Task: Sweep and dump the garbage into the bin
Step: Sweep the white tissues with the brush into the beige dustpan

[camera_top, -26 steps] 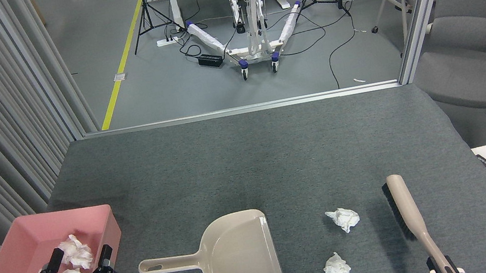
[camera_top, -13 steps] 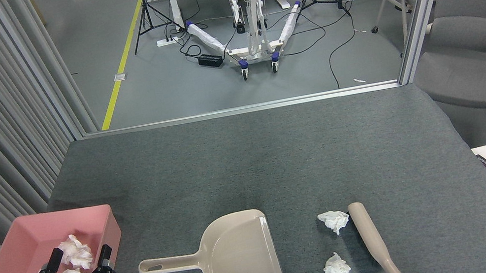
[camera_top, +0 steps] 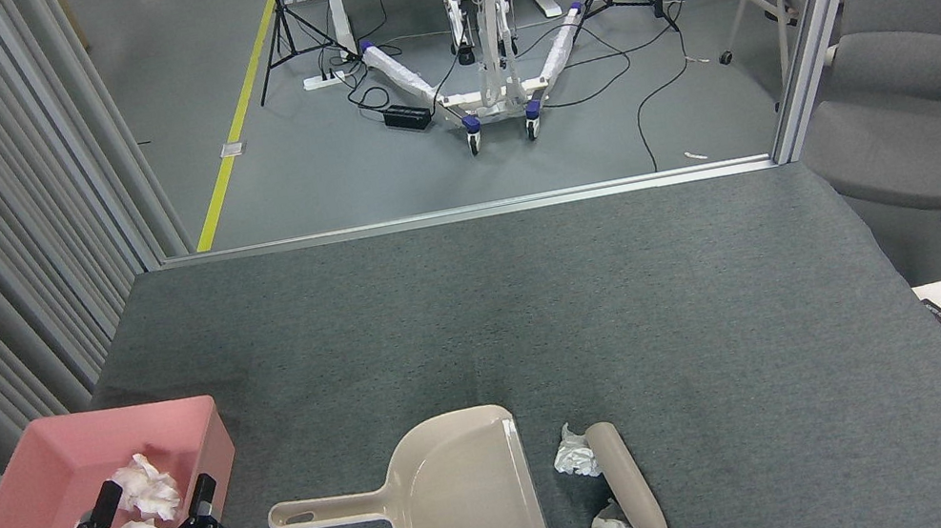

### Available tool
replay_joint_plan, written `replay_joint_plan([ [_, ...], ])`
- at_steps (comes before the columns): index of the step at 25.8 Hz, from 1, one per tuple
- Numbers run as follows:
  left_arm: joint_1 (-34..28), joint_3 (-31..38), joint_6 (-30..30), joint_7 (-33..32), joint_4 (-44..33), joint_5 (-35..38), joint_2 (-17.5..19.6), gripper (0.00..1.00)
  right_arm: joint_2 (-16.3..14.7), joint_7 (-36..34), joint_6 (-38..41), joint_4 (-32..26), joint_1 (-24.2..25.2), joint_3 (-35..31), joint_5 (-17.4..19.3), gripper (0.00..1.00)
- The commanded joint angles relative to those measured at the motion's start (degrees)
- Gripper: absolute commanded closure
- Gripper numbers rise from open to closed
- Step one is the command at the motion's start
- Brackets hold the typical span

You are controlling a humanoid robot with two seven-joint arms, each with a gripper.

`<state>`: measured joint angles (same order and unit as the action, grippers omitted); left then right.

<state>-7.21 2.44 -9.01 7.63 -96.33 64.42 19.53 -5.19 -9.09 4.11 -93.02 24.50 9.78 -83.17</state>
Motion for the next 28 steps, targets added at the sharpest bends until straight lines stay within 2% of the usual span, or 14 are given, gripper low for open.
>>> replay_joint_plan([
  [1,0.0,-0.07,0.04,0.01,0.0,0.0,-0.02,0.0,0.71,0.03,-2.09,0.29,-0.42,2.79,-0.42,1.0],
  [4,0.09,0.02,-0.84,0.01,0.09,-1.49,-0.28,0.0,1.15,0.03,-2.97,0.73,-1.21,4.63,-0.42,1.0],
  [8,-1.31,-2.0,-2.33,0.01,-2.99,-14.23,-3.18,0.0,2.29,0.03,-5.08,2.23,-2.97,7.88,-0.68,1.0],
  [11,-4.22,-2.88,-1.98,-0.16,-2.72,-19.95,-4.15,0.0,2.99,0.03,-6.22,3.1,-4.38,10.26,-0.59,1.0],
  [13,-4.3,-4.9,-2.94,-1.13,-2.72,-21.09,-4.59,0.0,3.52,0.03,-6.75,3.63,-4.64,11.14,-0.59,1.0],
  [16,-3.51,-10.97,-2.51,-1.22,-2.72,-21.27,-7.14,0.0,3.87,-0.05,-7.01,4.42,-5.7,12.81,-0.59,1.0],
  [24,-3.78,-13.87,-1.98,-1.31,-2.37,-24.08,-13.29,0.01,5.02,-0.41,-8.16,5.3,-7.01,15.35,-0.5,1.0],
  [28,-3.78,-13.87,4.08,-1.31,-0.88,-30.32,-13.99,0.01,5.28,-0.41,-8.51,5.74,-7.45,16.41,-0.42,1.0],
])
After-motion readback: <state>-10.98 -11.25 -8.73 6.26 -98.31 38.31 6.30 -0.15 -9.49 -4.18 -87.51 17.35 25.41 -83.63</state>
